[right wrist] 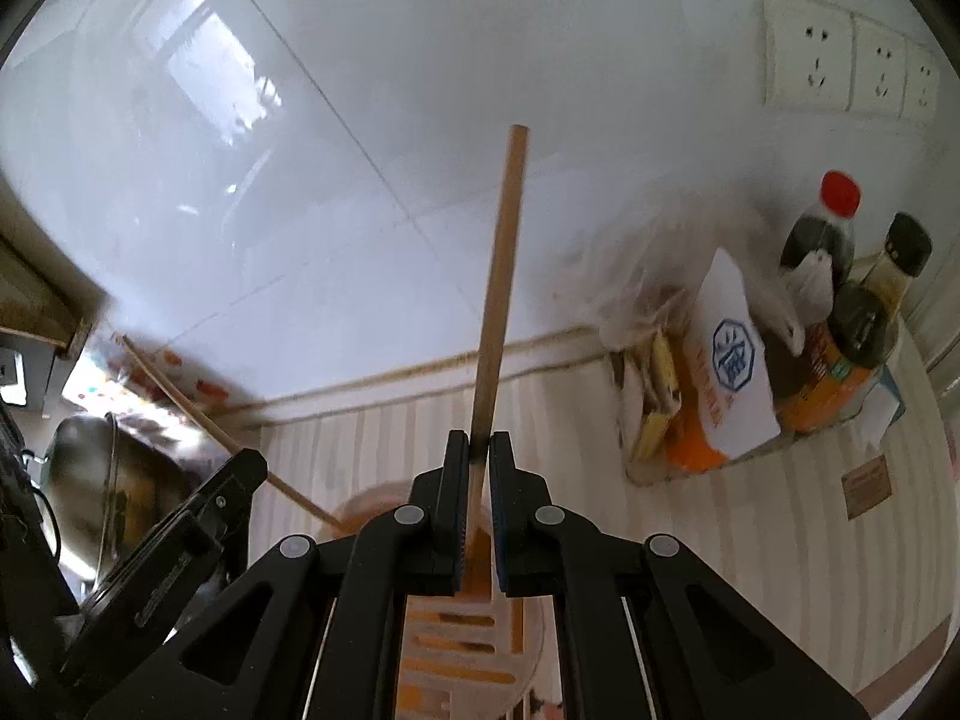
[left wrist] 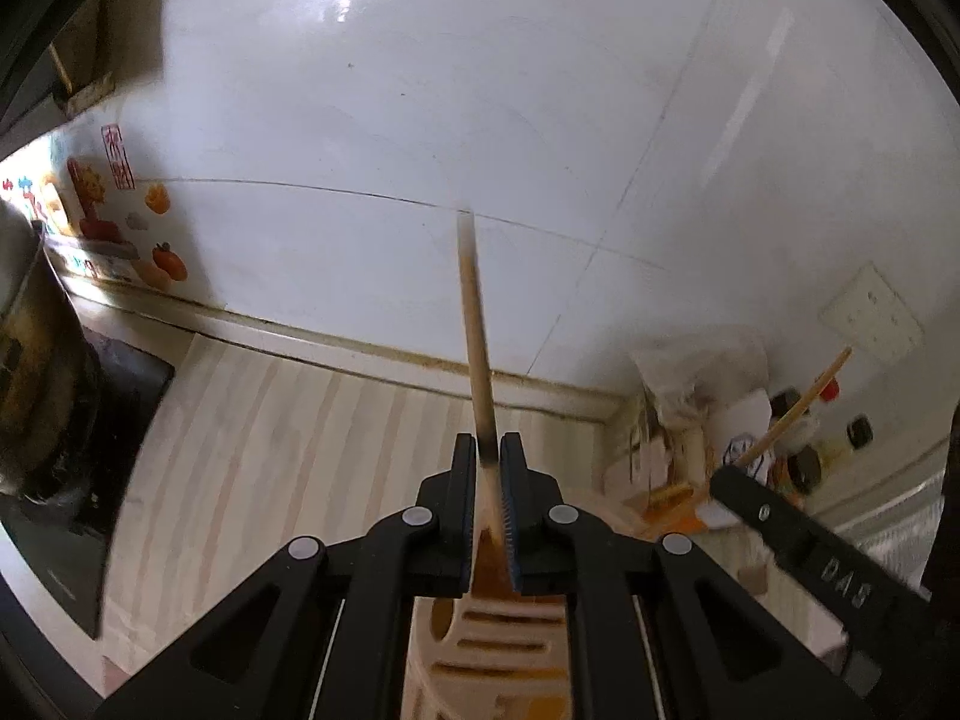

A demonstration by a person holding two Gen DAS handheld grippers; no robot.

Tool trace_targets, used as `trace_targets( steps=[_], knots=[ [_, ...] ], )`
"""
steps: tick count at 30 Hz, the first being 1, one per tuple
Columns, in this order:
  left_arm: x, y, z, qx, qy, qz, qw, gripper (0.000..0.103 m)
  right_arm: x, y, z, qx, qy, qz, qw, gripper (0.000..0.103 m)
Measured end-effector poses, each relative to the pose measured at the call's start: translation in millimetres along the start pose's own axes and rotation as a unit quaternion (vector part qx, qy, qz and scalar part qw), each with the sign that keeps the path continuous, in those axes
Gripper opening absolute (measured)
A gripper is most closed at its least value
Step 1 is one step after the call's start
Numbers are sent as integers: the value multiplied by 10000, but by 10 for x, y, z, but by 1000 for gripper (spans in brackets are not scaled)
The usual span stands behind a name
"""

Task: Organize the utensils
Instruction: 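Lower both chopsticks into the holder slots and open both tools, then return the left tool to the mat and grasp a chopstick while the right tool grasps another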

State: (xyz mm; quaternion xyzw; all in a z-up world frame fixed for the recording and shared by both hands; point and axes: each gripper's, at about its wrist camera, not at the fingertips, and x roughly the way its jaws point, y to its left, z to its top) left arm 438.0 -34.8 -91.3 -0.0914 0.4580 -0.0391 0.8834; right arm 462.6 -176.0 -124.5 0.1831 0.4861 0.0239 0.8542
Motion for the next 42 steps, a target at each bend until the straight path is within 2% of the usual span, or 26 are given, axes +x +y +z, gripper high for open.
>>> trace_targets(
  steps=[1, 4, 5, 6, 8, 10, 11, 12, 13, 14, 17, 20, 22, 25, 27, 29, 31, 32, 33, 36, 40, 41, 42],
  knots=[
    [-55, -5, -13, 61, -17, -6, 10000, 8, -8, -10, -2, -8, 11, 8, 10000, 14],
    [-236, 14, -27, 200, -106, 57, 9997, 16, -136, -59, -18, -14, -112, -14, 9999, 47],
    [-290, 23, -26, 234, -125, 114, 9996, 29, -191, -85, -21, 17, -168, -2, 9999, 52],
    [-377, 42, -26, 255, -179, 176, 9994, 49, -250, -116, -26, 62, -202, 14, 9998, 52],
    [-521, 91, -31, 248, -320, 274, 9988, 71, -370, -190, -43, 191, -276, 49, 9994, 54],
    [-669, 140, -51, 253, -499, 359, 9978, 74, -528, -281, -106, 301, -441, 88, 9985, 58],
    [-742, 168, -73, 260, -580, 390, 9972, 79, -589, -319, -132, 344, -527, 128, 9979, 64],
    [-786, 196, -89, 250, -624, 400, 9969, 93, -669, -363, -168, 402, -628, 198, 9970, 68],
    [-837, 223, -122, 244, -661, 397, 9967, 101, -759, -414, -229, 440, -762, 243, 9958, 77],
    [-874, 241, -155, 261, -684, 408, 9965, 103, -828, -451, -262, 468, -863, 247, 9949, 82],
    [-951, 279, -291, 326, -691, 517, 9957, 103, -962, -553, -396, 484, -1012, 137, 9936, 94],
    [-943, 305, -482, 438, -670, 664, 9946, 103, -1031, -645, -595, 366, -1024, -95, 9940, 96],
    [-853, 315, -696, 595, -516, 839, 9934, 103, -1025, -738, -772, 316, -892, -306, 9950, 96],
    [-569, 376, -1068, 727, -77, 1075, 9915, 103, -890, -908, -1045, 341, -467, -529, 9969, 95],
    [-326, 437, -1329, 748, 342, 1129, 9902, 103, -716, -1037, -1255, 324, -50, -618, 9976, 81],
    [-45, 506, -1595, 804, 805, 1187, 9864, 100, -530, -1176, -1467, 319, 354, -702, 9964, 61],
    [256, 588, -1856, 808, 1359, 1112, 9811, 83, -351, -1342, -1704, 402, 679, -784, 9938, 49],
    [380, 613, -1976, 803, 1606, 1083, 9778, 69, -278, -1420, -1811, 459, 767, -841, 9924, 43],
    [517, 651, -2090, 773, 1894, 1025, 9735, 59, -202, -1504, -1918, 506, 866, -924, 9907, 41],
    [825, 703, -2381, 687, 2541, 787, 9615, 44, -20, -1731, -2149, 706, 1203, -1021, 9849, 34],
    [1025, 660, -2611, 845, 2868, 742, 9514, 46, 205, -1874, -2335, 668, 1742, -1112, 9761, 34],
    [1014, 647, -2613, 857, 2778, 686, 9544, 44, 263, -1892, -2386, 618, 1863, -1173, 9735, 34],
    [1019, 626, -2618, 922, 2764, 734, 9538, 44, 302, -1908, -2414, 561, 1947, -1219, 9716, 34]
  ],
)
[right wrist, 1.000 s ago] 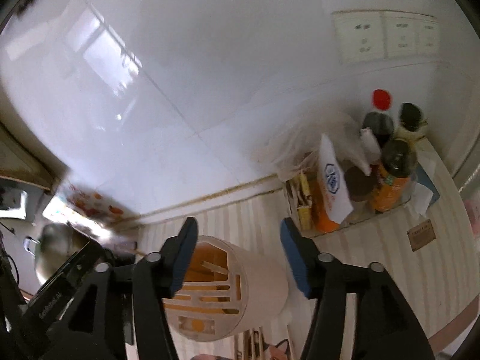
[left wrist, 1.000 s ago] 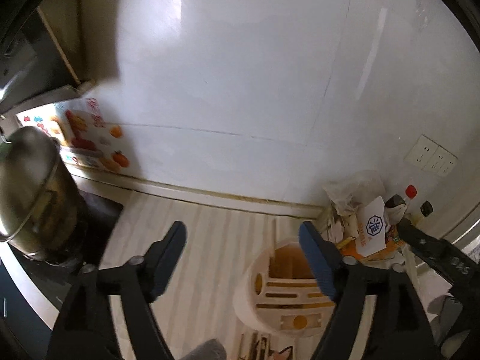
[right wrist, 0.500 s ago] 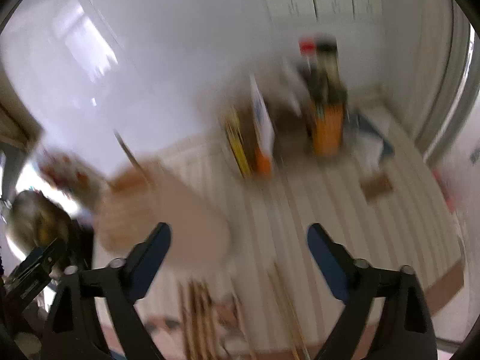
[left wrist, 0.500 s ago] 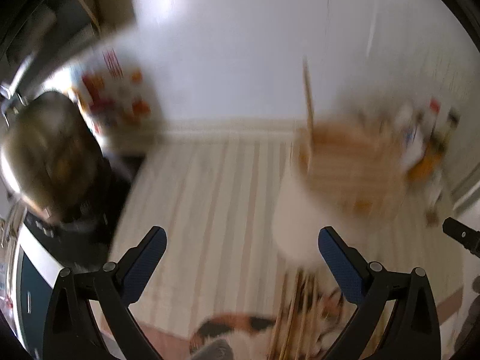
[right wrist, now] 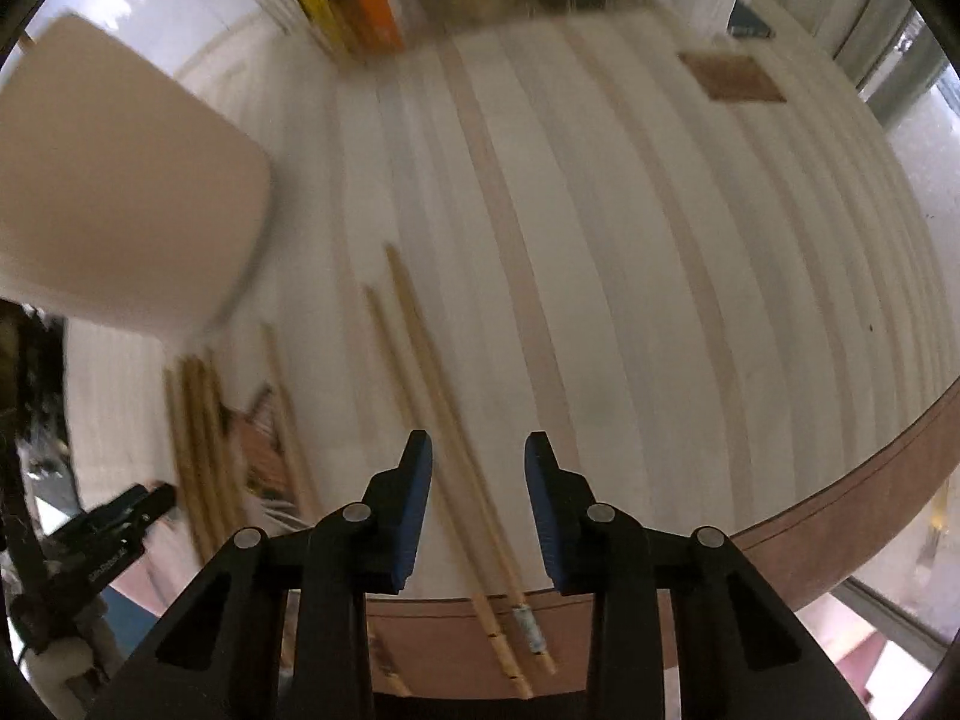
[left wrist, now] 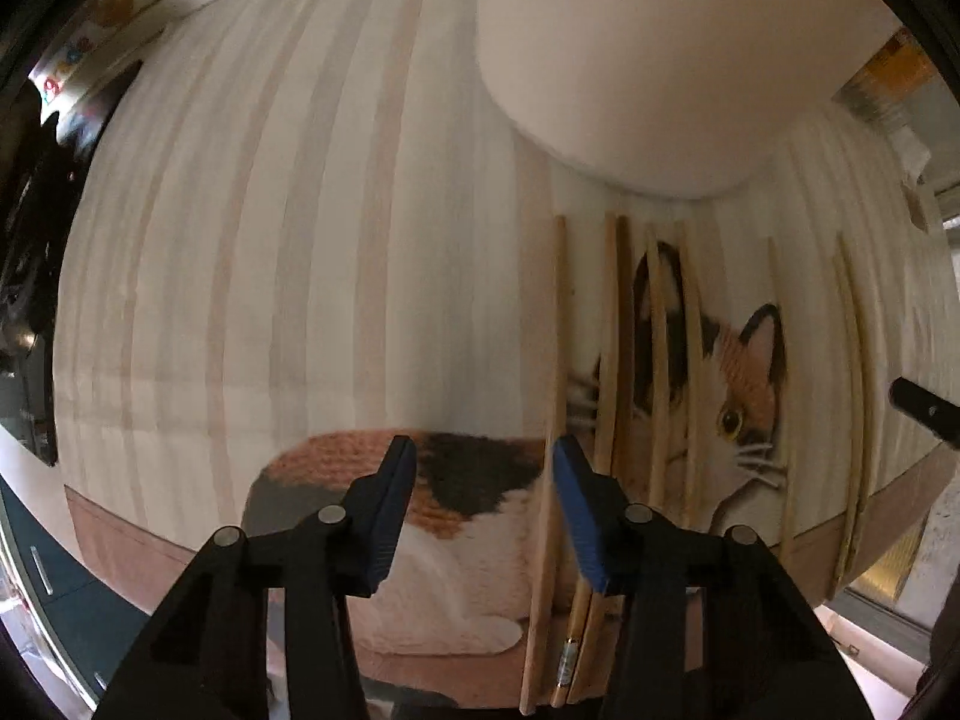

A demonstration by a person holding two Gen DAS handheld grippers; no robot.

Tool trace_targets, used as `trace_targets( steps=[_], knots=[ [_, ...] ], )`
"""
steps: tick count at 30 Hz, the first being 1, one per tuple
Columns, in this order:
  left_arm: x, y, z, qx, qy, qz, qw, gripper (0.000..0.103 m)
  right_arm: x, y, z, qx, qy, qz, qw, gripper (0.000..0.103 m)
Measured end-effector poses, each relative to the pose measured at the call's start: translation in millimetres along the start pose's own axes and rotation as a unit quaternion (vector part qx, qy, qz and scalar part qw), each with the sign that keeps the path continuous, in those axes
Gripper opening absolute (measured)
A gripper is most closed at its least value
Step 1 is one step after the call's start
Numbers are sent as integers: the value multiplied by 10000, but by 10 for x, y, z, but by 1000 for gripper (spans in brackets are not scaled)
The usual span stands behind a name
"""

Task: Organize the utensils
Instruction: 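Return the left tool to the mat and grasp a chopstick while the right tool grasps another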

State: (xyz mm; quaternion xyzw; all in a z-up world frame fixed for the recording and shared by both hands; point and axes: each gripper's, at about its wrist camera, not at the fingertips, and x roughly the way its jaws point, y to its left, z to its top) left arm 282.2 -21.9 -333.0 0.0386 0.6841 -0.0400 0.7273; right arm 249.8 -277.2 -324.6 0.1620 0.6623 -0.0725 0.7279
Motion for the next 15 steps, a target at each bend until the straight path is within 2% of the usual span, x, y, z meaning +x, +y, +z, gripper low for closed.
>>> trace_targets(
  steps=[2, 4, 5, 6, 7, 10, 15],
  knots=[
    [-5, -35, 7, 58, -47, 37, 10000, 41, 72, -8, -12, -71, 95, -20, 9999, 33],
    [-10, -78, -1, 114, -99, -34, 9999, 32, 144, 24, -26, -232, 192, -54, 9995, 28],
    [-16, -105, -8, 150, -110, -48, 9998, 22, 169, 39, -31, -305, 210, -82, 9993, 25],
    [-28, -123, 4, 168, -113, -32, 9998, 6, 216, 75, -46, -438, 283, -182, 9985, 25],
    [-15, -139, -4, 178, -83, 79, 9998, 2, 213, 102, -40, -518, 218, -250, 9981, 21],
    [67, -64, -29, -42, 6, 49, 10000, 2, 236, 195, -81, -775, 195, -473, 9957, 8],
    [122, 172, -107, -527, 175, -95, 9984, 2, 246, 104, -138, -661, 183, -512, 9963, 8]
  ],
)
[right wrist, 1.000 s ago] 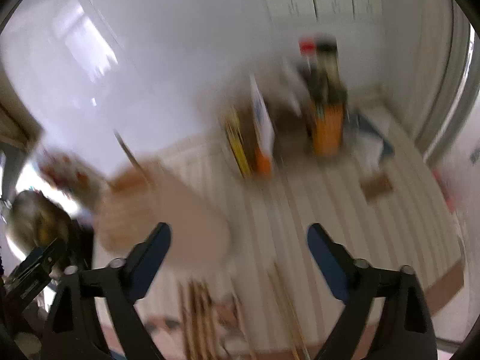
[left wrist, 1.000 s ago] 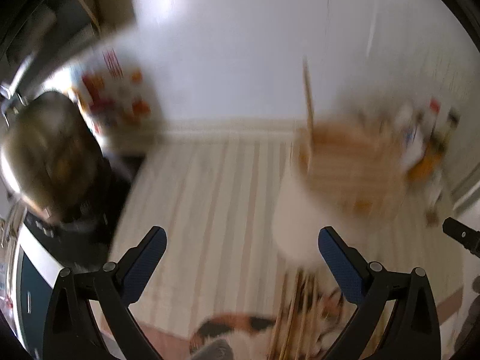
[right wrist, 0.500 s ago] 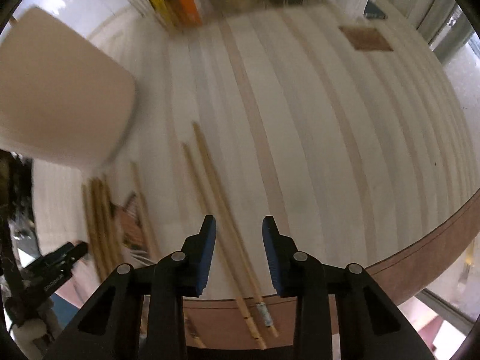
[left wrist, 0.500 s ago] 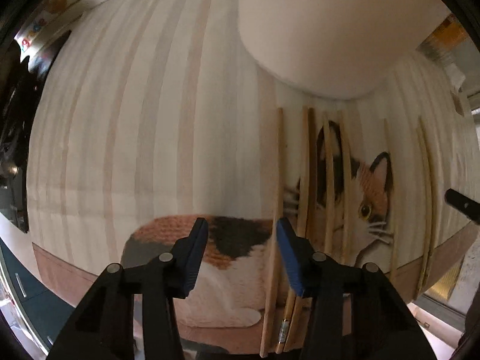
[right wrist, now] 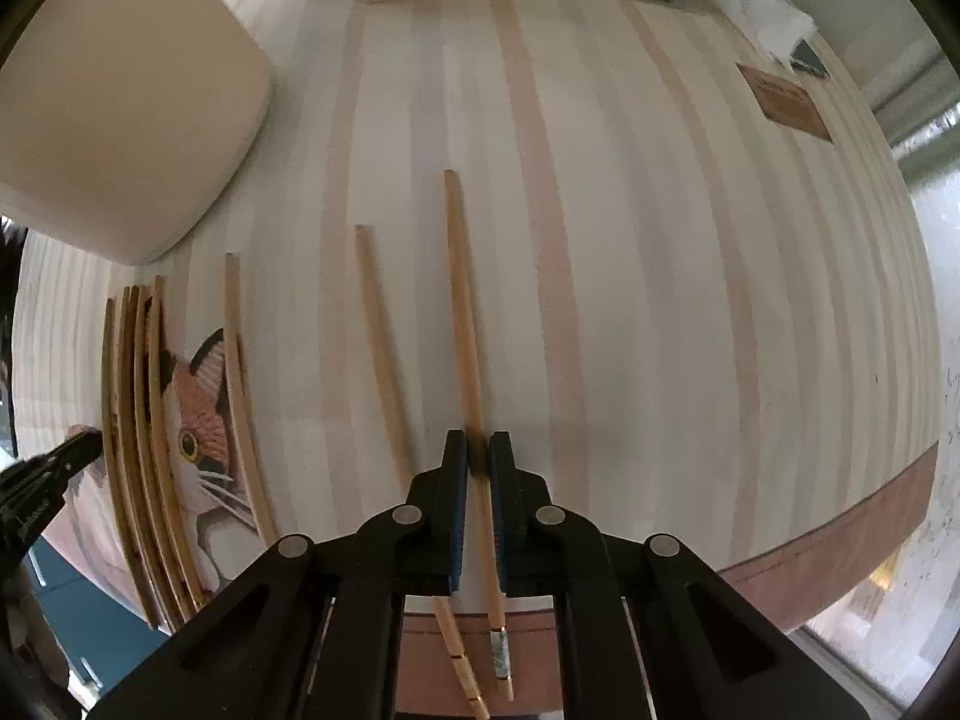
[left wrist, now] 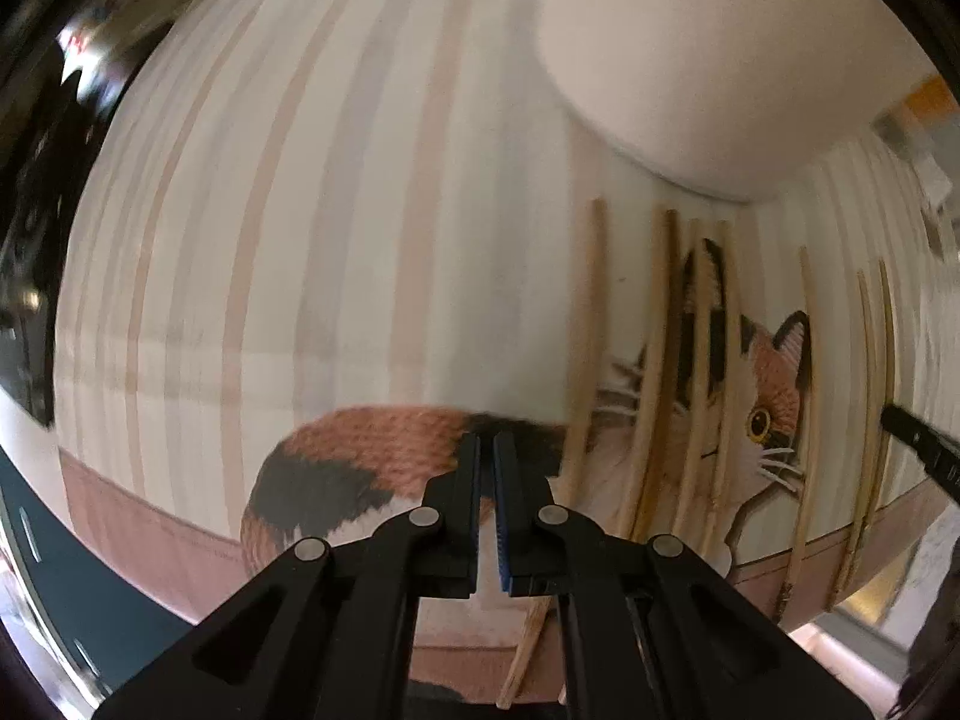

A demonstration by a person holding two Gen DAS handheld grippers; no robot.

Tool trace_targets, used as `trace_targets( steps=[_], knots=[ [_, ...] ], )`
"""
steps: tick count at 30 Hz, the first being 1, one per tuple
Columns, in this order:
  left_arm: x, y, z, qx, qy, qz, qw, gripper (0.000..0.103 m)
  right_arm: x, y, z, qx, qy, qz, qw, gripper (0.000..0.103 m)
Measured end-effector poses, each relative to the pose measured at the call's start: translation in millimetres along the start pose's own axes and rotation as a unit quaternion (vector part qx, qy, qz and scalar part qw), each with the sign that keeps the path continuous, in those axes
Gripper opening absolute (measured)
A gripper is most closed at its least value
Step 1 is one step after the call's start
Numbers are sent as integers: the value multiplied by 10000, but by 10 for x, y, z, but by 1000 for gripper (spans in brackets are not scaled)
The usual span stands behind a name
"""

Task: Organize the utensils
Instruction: 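Return the left tool to the mat and grasp a chopstick while the right tool grasps another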

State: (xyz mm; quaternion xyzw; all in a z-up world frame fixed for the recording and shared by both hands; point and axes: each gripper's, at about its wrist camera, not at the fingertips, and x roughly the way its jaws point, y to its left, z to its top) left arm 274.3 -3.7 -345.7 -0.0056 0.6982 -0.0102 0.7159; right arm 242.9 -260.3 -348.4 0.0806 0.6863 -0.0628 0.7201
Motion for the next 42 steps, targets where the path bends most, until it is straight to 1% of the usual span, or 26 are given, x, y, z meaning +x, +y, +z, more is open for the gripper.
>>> trace_targets(
  steps=[2, 7, 9, 12, 14, 15, 16, 17, 18, 19, 20, 21, 23, 25, 27, 29, 30, 31, 32, 34, 35, 37, 39, 41, 42],
  knots=[
    [25, 120, -49, -130, 54, -166, 9998, 2, -15, -120, 36, 109, 80, 41, 9999, 7],
    [11, 233, -86, -341, 50, -924, 9951, 5, -3, -350, -32, 304, 297, 220, 9989, 7],
    [5, 191, -94, -293, 53, -1067, 9938, 12, -2, -445, -67, 432, 389, 376, 9976, 7],
    [21, 17, -40, 25, 18, -927, 9957, 21, 8, -540, -71, 464, 419, 408, 9972, 8],
    [65, -121, -19, 283, 91, -732, 9969, 21, 8, -549, -54, 438, 414, 377, 9975, 8],
    [90, -160, -27, 384, 101, -542, 9977, 19, 3, -553, -32, 428, 403, 357, 9976, 9],
    [84, -188, -34, 450, 32, -419, 9981, 19, 8, -561, -22, 384, 389, 315, 9980, 9],
    [88, -219, -44, 485, 15, -316, 9983, 17, 41, -511, -19, 357, 388, 288, 9982, 9],
    [90, -213, -55, 474, -7, -194, 9987, 7, 40, -510, -11, 302, 360, 243, 9986, 9],
    [95, -207, -72, 433, -34, -79, 9990, 5, 47, -490, -12, 244, 356, 197, 9989, 9],
    [86, -193, -88, 366, -59, -51, 9993, 5, 54, -430, 8, 186, 350, 148, 9991, 9],
    [86, -119, -104, 189, -56, 31, 9998, 5, 50, -387, 3, 143, 333, 108, 9993, 9],
    [64, 104, -119, -153, 1, 47, 9999, 5, 56, -343, 9, 28, 310, -11, 9995, 8],
    [59, 321, -114, -535, 93, -135, 9984, 5, 54, -284, 23, -61, 247, -138, 9996, 8],
    [57, 423, -149, -630, 127, -221, 9977, 5, 55, -249, 31, -165, 219, -233, 9994, 7],
    [32, 502, -172, -579, 87, -215, 9981, 5, 55, -218, 13, -221, 242, -257, 9991, 8],
    [34, 502, -197, -528, 73, -175, 9984, 5, 61, -183, -20, -247, 290, -213, 9990, 8],
    [47, 505, -240, -481, 58, -123, 9988, 5, 85, -67, -71, -272, 334, -176, 9989, 8],
    [76, 446, -340, -449, 43, -80, 9989, 6, 94, -39, -95, -341, 404, -126, 9985, 8],
    [127, 313, -392, -364, 5, 14, 9993, 6, 104, 6, -104, -443, 439, -137, 9980, 8],
    [134, 169, -423, -338, -2, 49, 9994, 6, 111, 43, -96, -488, 448, -157, 9977, 8],
    [137, 130, -454, -311, -15, 76, 9995, 6, 119, 85, -103, -487, 495, -174, 9974, 8],
    [165, 112, -475, -317, -14, 73, 9995, 6, 116, 134, -39, -516, 543, -221, 9969, 8],
    [160, 91, -451, -297, -23, 88, 9995, 6, 161, 285, 133, -571, 571, -305, 9963, 8],
    [164, 97, -478, -287, -33, 95, 9995, 6, 171, 313, 158, -593, 574, -331, 9960, 8]
  ],
)
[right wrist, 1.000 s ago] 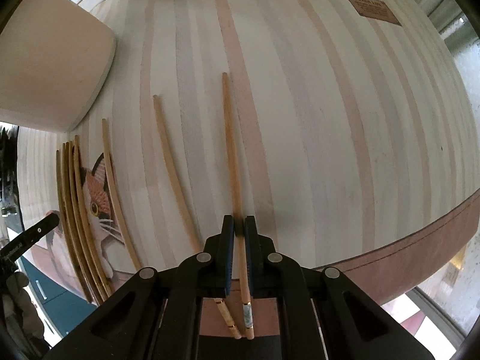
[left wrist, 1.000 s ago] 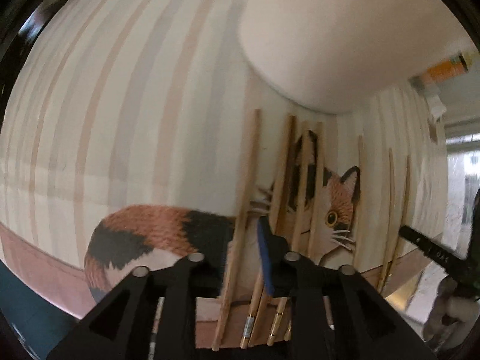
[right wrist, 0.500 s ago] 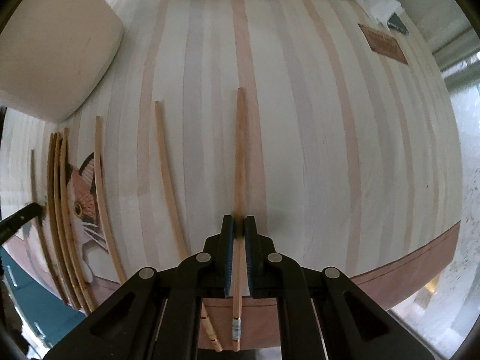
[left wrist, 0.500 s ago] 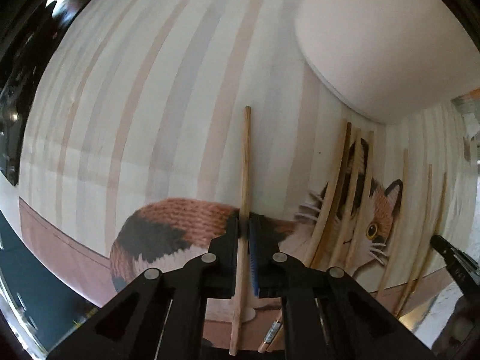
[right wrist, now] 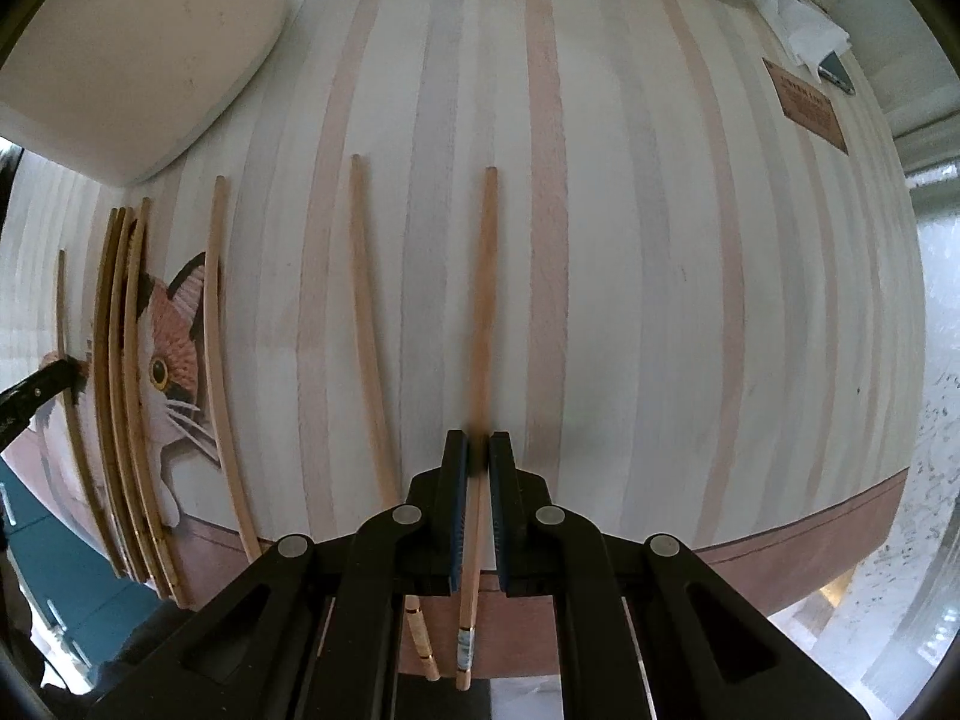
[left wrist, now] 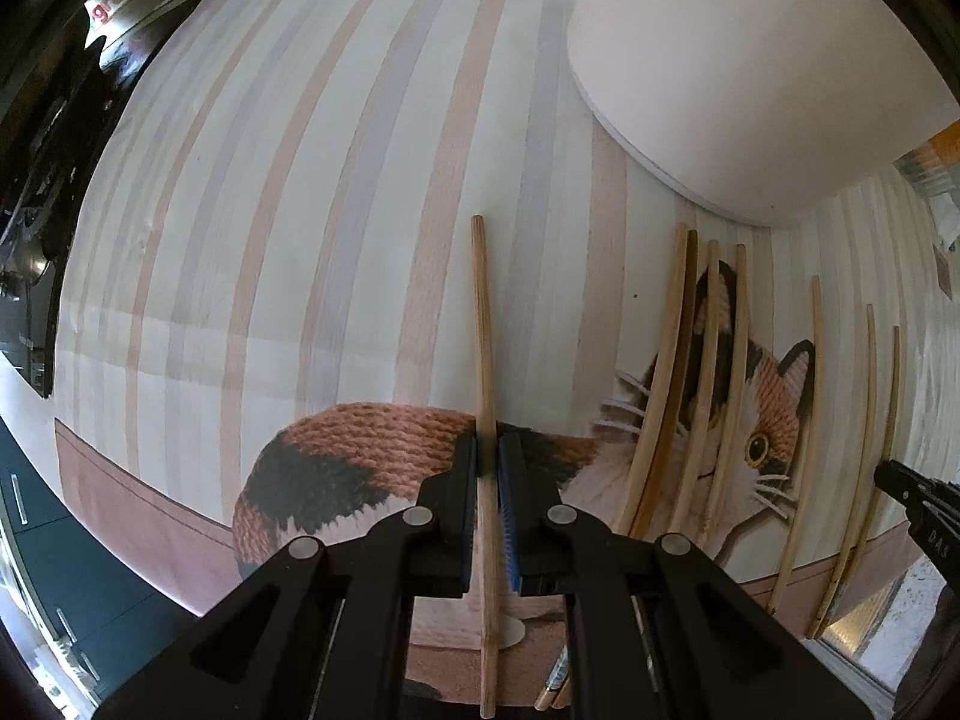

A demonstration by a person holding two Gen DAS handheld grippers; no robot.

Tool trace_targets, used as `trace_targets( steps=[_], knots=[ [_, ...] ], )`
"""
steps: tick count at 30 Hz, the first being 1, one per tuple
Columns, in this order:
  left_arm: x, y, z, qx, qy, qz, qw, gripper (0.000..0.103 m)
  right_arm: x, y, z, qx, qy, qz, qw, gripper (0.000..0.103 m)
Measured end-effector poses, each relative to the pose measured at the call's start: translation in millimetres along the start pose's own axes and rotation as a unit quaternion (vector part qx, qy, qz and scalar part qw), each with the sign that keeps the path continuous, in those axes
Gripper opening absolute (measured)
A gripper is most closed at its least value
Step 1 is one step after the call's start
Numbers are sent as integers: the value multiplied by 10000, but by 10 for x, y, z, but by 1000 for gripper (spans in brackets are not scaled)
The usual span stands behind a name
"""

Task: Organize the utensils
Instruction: 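Return the left tool to the mat and grasp a chopstick while the right tool grasps another, then lift the left tool's chopstick above the holder while the right tool carries its chopstick there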

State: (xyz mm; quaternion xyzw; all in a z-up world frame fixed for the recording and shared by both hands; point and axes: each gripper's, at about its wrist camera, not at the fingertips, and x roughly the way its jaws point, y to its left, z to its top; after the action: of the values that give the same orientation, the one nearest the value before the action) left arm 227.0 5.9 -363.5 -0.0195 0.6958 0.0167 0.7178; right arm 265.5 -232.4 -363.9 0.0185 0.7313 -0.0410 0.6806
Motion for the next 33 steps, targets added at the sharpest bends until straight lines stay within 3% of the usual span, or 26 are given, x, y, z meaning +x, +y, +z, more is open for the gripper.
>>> trace_targets(
  steps=[6, 13, 17, 24, 33],
  knots=[
    [173, -162, 268, 21, -12, 4, 10000, 6, 42, 65, 39, -20, 37, -52, 10000, 8],
    [-88, -203, 470, 83, 5, -34, 10000, 5, 6, 9, 48, 264, -104, 63, 9996, 7],
    [-204, -107, 480, 3, -34, -2, 10000, 4, -160, -77, 49, 466, -411, 104, 9980, 7],
    [-737, 131, 572, -228, -790, 73, 9966, 4, -856, -80, 64, 637, -1503, 131, 9865, 7],
    [-1322, 198, 741, -333, -1617, 102, 9862, 4, -1358, 14, 83, 482, -2368, 132, 9703, 7]
  ],
)
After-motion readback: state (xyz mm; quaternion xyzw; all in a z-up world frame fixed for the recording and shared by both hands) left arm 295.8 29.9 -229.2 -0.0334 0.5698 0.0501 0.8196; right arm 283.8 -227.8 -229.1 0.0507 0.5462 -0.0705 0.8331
